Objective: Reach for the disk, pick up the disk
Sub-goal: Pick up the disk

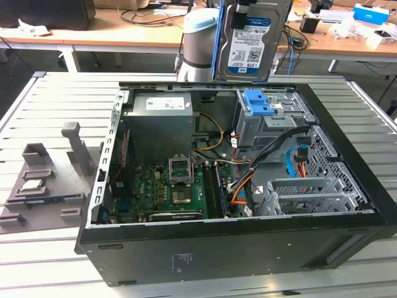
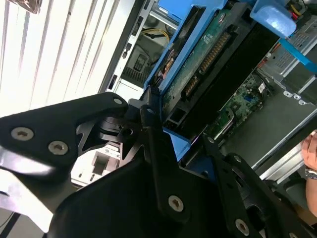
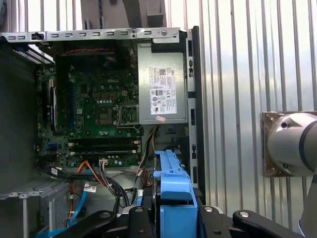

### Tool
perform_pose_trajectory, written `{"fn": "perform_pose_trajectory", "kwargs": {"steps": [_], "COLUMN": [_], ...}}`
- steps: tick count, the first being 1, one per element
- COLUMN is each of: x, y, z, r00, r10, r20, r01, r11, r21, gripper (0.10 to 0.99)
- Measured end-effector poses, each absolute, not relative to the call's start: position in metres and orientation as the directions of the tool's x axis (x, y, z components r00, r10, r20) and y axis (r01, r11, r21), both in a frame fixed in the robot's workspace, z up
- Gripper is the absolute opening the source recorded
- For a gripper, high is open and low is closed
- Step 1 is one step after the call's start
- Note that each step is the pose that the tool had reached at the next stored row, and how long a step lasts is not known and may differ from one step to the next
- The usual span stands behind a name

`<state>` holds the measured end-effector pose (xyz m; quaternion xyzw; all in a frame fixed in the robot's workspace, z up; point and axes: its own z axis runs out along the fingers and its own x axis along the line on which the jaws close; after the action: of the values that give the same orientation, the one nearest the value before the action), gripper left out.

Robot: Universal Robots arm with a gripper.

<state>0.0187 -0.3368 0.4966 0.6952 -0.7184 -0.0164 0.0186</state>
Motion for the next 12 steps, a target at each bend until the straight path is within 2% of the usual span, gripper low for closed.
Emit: {"fn": "perform_pose_trajectory", "kwargs": {"steps": [12], "x": [0.018], "y": [-0.378], "z": [0.496], "r00": [-0.033], "r10": [-0.999], "r20": [0.004], "r01": [-0.998], "r11": [0.033], "r21": [0.05], "gripper": [0.369]}}
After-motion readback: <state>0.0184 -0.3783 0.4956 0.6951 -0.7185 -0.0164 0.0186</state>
